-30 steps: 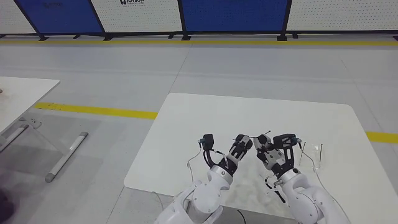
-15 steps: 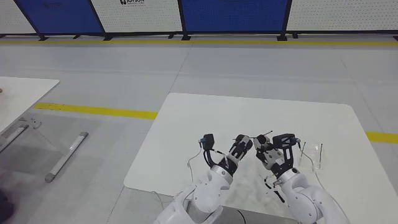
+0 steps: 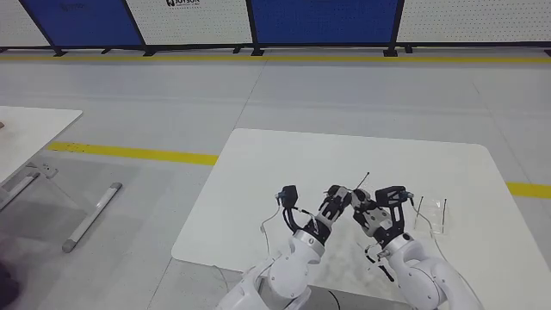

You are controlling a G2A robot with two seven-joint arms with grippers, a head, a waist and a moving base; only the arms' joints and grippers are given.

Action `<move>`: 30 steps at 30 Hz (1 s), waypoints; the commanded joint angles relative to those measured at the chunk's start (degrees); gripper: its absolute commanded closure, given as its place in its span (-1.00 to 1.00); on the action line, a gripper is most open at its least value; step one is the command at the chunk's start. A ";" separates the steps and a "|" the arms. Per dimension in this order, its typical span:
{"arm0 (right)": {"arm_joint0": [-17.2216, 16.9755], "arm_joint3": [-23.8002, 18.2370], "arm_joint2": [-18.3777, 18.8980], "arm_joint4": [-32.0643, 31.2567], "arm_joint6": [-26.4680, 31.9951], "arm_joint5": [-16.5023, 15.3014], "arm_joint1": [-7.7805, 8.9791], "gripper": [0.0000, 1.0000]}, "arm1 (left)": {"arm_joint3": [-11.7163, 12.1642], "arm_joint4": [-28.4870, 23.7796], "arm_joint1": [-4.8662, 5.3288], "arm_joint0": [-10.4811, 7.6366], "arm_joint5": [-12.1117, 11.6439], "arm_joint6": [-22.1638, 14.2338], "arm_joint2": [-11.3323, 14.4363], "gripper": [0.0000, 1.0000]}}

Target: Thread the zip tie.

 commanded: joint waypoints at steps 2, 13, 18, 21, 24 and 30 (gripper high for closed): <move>0.14 0.02 -0.23 -0.12 0.32 -0.05 -0.02 1.00 | -0.95 0.53 0.01 0.17 -0.28 0.02 0.13 1.00; -0.04 -0.26 0.01 1.53 -0.19 0.99 -0.11 0.50 | -0.01 0.11 0.05 0.14 0.55 -0.38 -1.03 1.00; -0.41 -0.56 0.55 1.71 -0.32 1.33 -0.04 0.44 | 0.77 -0.34 0.02 0.06 0.34 -0.95 -1.03 1.00; -0.38 -0.55 0.61 1.59 -0.25 1.53 -0.03 0.48 | 0.74 -0.84 -0.03 0.04 0.28 -1.66 -0.77 1.00; -0.29 -0.51 0.52 1.47 -0.28 1.60 -0.04 0.58 | 0.65 -0.42 -0.05 0.01 0.47 -1.64 -0.62 1.00; -0.40 -0.72 0.56 1.36 -1.01 1.53 -0.05 0.70 | 0.74 0.08 -0.09 0.05 0.66 -1.42 -0.44 1.00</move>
